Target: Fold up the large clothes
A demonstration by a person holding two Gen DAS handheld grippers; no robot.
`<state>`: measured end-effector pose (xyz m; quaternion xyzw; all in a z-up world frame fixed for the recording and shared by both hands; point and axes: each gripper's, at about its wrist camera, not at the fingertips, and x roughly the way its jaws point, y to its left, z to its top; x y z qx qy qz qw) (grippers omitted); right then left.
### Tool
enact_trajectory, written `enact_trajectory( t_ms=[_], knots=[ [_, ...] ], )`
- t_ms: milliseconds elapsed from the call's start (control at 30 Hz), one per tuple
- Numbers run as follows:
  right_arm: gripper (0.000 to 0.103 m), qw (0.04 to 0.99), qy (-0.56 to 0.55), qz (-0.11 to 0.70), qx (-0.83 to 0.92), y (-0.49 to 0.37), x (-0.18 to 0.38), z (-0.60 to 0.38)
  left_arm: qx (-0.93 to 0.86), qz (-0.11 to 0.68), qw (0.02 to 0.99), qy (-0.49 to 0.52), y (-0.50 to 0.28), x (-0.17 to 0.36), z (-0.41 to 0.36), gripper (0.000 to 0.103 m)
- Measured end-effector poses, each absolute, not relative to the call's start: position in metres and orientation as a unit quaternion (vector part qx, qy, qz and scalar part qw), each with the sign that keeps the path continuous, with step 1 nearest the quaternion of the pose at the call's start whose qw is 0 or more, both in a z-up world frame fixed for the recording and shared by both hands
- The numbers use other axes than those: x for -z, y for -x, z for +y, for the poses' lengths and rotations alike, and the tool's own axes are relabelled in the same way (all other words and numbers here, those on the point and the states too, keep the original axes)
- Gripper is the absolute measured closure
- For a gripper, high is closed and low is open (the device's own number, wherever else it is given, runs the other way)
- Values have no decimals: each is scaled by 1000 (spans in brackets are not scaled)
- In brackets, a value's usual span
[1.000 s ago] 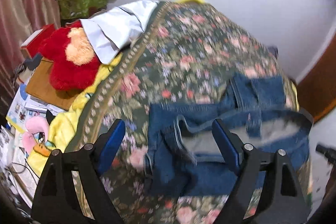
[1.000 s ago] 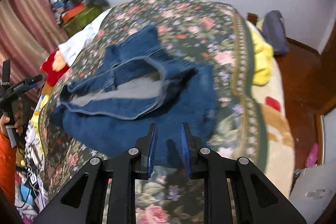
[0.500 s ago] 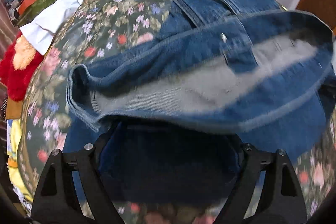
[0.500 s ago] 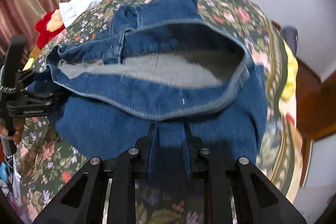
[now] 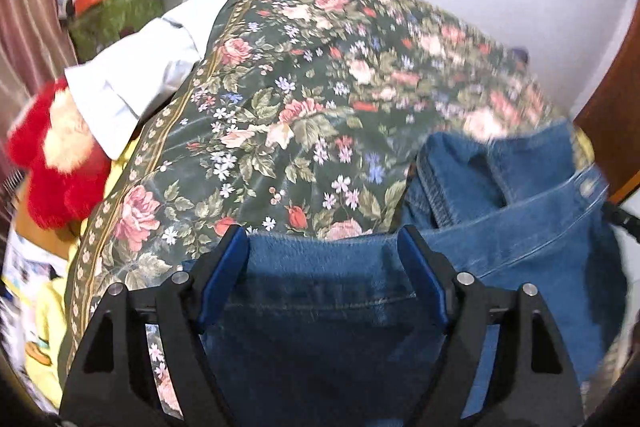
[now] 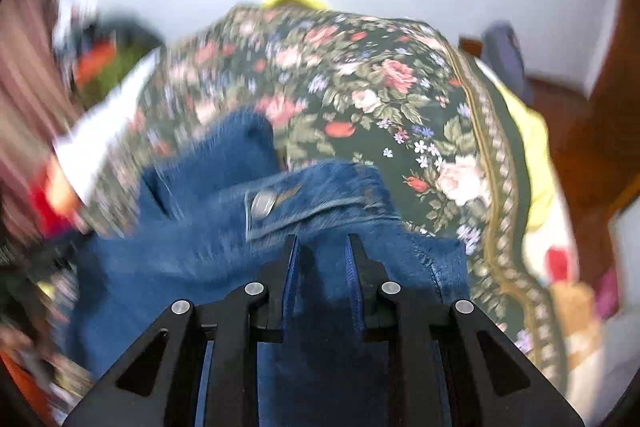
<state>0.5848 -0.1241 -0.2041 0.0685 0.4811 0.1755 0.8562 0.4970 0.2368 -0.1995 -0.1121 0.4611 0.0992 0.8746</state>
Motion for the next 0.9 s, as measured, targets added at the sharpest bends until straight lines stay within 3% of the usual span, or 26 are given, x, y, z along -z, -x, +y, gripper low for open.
enact_trajectory(
  t_ms=[100, 233, 533, 700, 900],
  knots=[
    [85, 848, -87, 490, -183, -583, 195, -139, -119, 445, 881, 108, -478, 181, 250, 24],
    [85, 860, -13, 481, -171, -567, 191, -144, -136, 434, 886, 93, -451, 169, 276, 19],
    [85, 857, 135, 475, -150, -539, 220, -130, -101, 573, 810, 72, -430, 259, 284, 16],
    [85, 841, 243, 466, -130, -535, 251, -112, -131, 553, 823, -16, -418, 288, 259, 13],
    [85, 842, 283, 445, -110, -518, 253, -117, -112, 535, 837, -32, -395, 283, 266, 11]
  ],
)
